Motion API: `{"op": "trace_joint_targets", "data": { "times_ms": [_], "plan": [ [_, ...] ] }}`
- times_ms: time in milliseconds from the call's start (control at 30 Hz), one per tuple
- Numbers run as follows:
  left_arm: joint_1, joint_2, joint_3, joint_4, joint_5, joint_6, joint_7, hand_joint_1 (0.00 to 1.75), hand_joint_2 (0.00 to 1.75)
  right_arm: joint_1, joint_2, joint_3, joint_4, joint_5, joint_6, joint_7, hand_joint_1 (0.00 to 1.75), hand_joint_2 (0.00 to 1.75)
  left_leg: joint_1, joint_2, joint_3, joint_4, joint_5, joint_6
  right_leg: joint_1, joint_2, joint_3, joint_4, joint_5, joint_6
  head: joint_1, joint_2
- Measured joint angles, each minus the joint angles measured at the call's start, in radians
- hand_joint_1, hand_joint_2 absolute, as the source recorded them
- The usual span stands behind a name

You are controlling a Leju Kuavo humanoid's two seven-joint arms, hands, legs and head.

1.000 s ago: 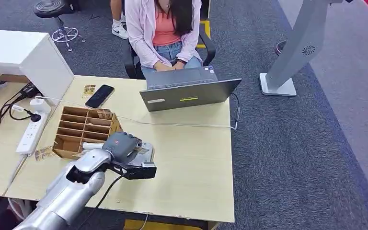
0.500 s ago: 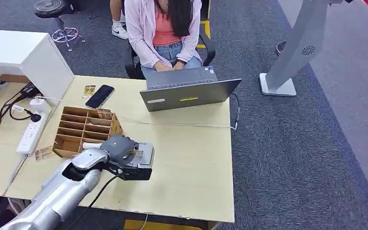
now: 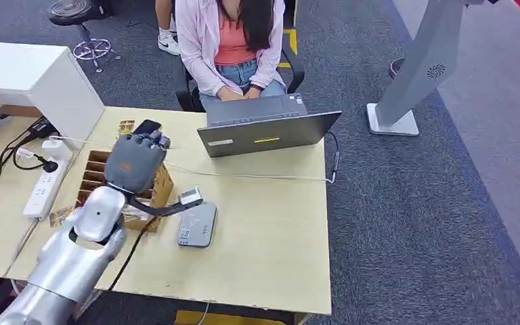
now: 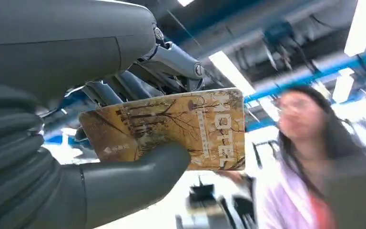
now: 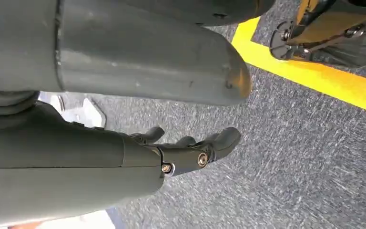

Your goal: Pass the card to the sensor for recognition and then transmit it.

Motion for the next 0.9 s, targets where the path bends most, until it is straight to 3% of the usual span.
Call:
{"op": "trace_joint_targets", "data": {
  "times_ms": [200,433,600,900],
  "plan": [
    [-0.141,0.043,0.160,0.100,-0.056,0.080,-0.072,1.75,1.75,-0.001,0.000,0.021,0.000,0.028,0.012,0.003,0.00,0.00,0.002,0.000,0.000,0.000,0.002,-0.002,0.002,0.000,0.000,0.001,0.001,-0.001,0.000,0.000],
    [-0.298,0.080,0.248,0.367,-0.065,0.032,-0.032,1.75,1.75,-0.002,0.000,0.035,0.000,0.037,0.013,0.004,0.00,0.00,0.002,0.000,0.000,0.000,0.002,-0.002,0.002,0.000,0.000,0.001,0.002,-0.002,0.000,0.000],
    [-0.318,0.096,0.273,0.461,-0.065,0.021,-0.032,1.75,1.75,-0.003,0.000,0.035,0.000,0.035,0.013,0.007,0.00,0.00,0.002,0.000,-0.001,0.000,0.002,-0.002,0.002,0.000,-0.001,0.001,0.002,-0.002,-0.001,0.000],
    [-0.323,0.107,0.284,0.534,-0.064,0.022,-0.017,1.75,1.75,-0.003,0.000,0.035,0.000,0.035,0.013,0.011,0.00,0.00,0.001,0.000,-0.001,0.000,0.002,-0.002,0.002,0.000,-0.001,0.001,0.002,-0.002,-0.001,0.000]
  ]
}}
